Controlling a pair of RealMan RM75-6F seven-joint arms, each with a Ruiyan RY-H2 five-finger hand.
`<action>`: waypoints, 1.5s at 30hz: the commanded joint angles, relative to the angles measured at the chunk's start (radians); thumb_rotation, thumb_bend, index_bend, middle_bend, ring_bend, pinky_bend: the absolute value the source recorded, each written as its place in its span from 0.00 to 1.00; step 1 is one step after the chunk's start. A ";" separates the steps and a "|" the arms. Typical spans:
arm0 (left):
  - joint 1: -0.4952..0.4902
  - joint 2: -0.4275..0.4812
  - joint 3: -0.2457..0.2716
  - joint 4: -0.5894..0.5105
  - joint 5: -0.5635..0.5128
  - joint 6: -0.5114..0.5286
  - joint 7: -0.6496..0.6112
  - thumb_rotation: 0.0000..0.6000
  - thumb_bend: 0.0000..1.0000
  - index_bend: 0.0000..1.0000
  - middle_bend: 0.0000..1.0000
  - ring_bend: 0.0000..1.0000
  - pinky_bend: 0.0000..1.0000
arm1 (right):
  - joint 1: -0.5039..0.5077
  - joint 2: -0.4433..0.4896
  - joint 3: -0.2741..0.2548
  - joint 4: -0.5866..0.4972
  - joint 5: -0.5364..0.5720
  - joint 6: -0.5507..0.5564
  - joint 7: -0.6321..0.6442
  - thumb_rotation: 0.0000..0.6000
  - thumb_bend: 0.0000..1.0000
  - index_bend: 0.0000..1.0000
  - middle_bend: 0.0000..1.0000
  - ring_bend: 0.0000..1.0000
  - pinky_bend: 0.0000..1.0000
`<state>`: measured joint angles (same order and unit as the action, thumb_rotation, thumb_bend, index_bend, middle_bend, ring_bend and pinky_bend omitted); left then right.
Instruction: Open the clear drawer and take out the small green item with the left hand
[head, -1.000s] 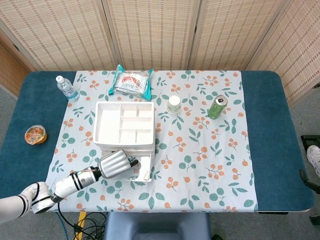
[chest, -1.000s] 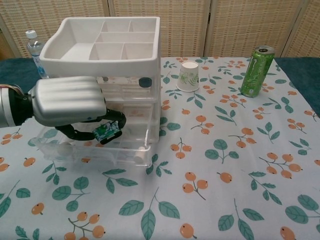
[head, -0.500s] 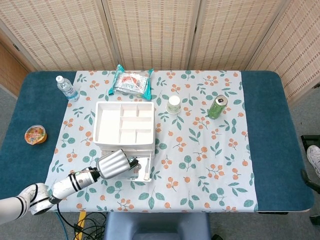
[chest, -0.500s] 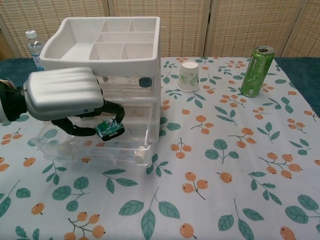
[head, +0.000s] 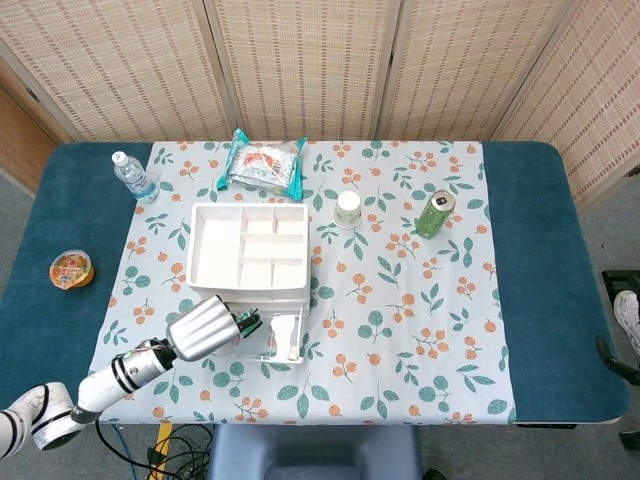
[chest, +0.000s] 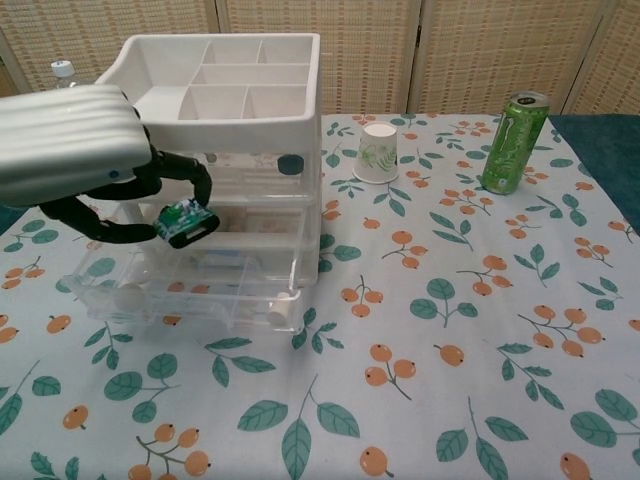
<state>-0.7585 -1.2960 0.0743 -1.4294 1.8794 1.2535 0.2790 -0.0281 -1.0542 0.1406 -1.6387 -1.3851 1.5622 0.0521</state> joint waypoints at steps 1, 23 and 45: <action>0.025 0.022 -0.002 -0.018 -0.008 0.026 0.001 1.00 0.30 0.45 0.93 0.96 1.00 | 0.003 -0.001 0.000 -0.002 -0.003 -0.002 -0.002 1.00 0.34 0.00 0.00 0.03 0.06; 0.208 0.146 0.023 -0.103 -0.077 0.119 0.024 1.00 0.30 0.44 0.93 0.95 1.00 | 0.010 -0.004 -0.002 0.006 -0.009 -0.006 0.002 1.00 0.34 0.00 0.00 0.03 0.06; 0.335 0.192 0.000 -0.095 -0.324 0.014 -0.079 1.00 0.30 0.43 0.93 0.95 1.00 | 0.015 0.030 0.007 -0.007 -0.054 0.027 0.012 1.00 0.34 0.00 0.00 0.04 0.06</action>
<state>-0.4252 -1.1008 0.0782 -1.5351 1.5696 1.2818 0.2099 -0.0145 -1.0288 0.1454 -1.6417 -1.4357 1.5863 0.0660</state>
